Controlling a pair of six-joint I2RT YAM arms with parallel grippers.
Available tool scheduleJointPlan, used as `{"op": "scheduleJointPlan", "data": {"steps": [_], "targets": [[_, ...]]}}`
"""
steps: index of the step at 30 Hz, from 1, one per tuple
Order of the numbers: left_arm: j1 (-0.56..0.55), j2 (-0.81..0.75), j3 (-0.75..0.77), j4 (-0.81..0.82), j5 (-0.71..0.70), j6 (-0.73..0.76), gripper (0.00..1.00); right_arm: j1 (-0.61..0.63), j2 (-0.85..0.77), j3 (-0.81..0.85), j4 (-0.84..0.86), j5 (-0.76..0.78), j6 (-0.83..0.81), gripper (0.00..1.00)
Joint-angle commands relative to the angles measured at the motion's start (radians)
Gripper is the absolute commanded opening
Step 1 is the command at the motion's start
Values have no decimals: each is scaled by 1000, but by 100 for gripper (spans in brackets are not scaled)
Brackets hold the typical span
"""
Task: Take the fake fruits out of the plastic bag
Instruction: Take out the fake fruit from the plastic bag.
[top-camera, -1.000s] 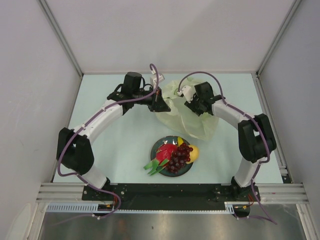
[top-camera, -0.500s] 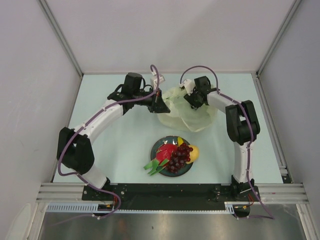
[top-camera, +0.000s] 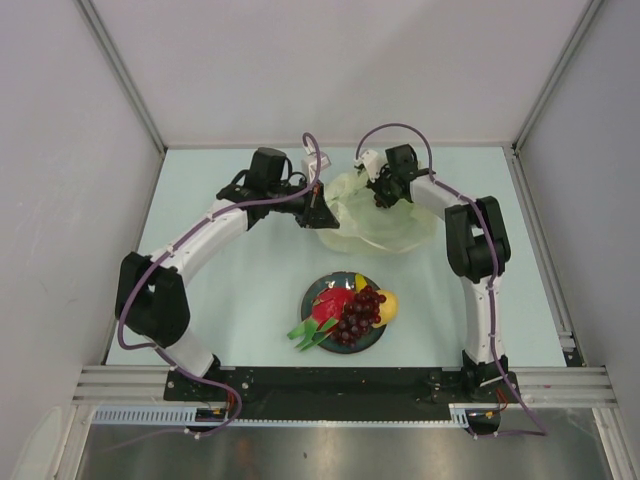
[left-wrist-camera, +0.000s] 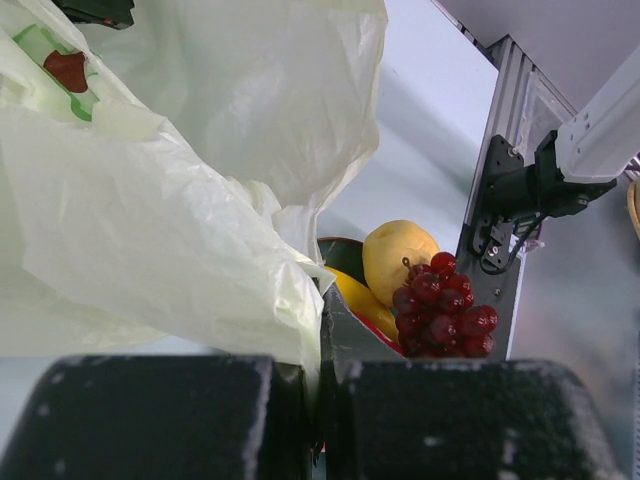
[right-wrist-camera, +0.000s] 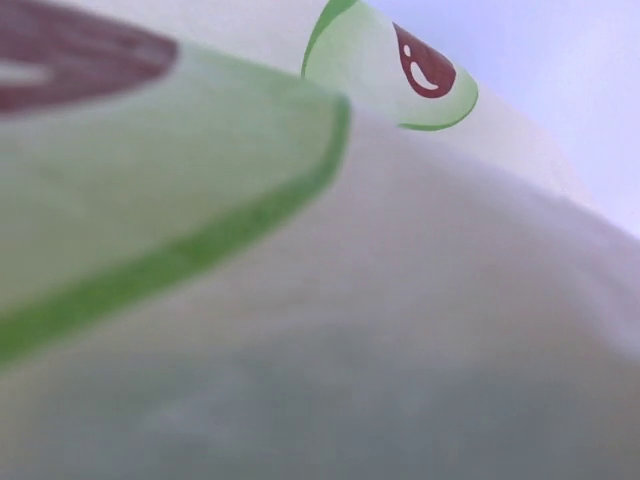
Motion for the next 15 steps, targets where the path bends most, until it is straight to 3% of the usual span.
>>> {"op": "scheduleJointPlan", "data": {"steps": [1, 15], "targets": [[2, 5, 16, 4, 1, 27, 0, -8, -54, -4, -37, -65, 17, 0], [5, 97, 90, 101, -22, -73, 0, -30, -557, -182, -278, -300, 111, 0]]}}
